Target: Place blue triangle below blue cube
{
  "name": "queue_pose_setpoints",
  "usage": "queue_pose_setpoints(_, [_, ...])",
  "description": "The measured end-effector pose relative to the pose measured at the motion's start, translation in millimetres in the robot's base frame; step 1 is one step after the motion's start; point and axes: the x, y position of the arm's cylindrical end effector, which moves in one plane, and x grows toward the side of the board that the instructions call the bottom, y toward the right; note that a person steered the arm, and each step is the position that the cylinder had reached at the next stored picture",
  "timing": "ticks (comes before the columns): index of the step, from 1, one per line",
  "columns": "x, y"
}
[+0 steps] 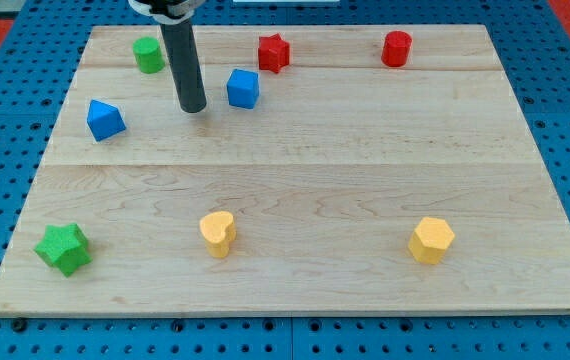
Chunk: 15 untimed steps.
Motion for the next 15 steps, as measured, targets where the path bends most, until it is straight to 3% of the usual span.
queue_pose_setpoints(2, [-7, 75])
queue_pose_setpoints(3, [14, 54])
queue_pose_setpoints(4, [84, -12])
queue_pose_setpoints(5, [90, -143])
queue_pose_setpoints(6, [71, -188])
queue_pose_setpoints(9, [24, -95])
queue_pose_setpoints(10, [22, -6])
queue_pose_setpoints(11, [16, 45])
queue_pose_setpoints(13, [-39, -14])
queue_pose_setpoints(14, [-44, 48])
queue_pose_setpoints(15, [-34, 75])
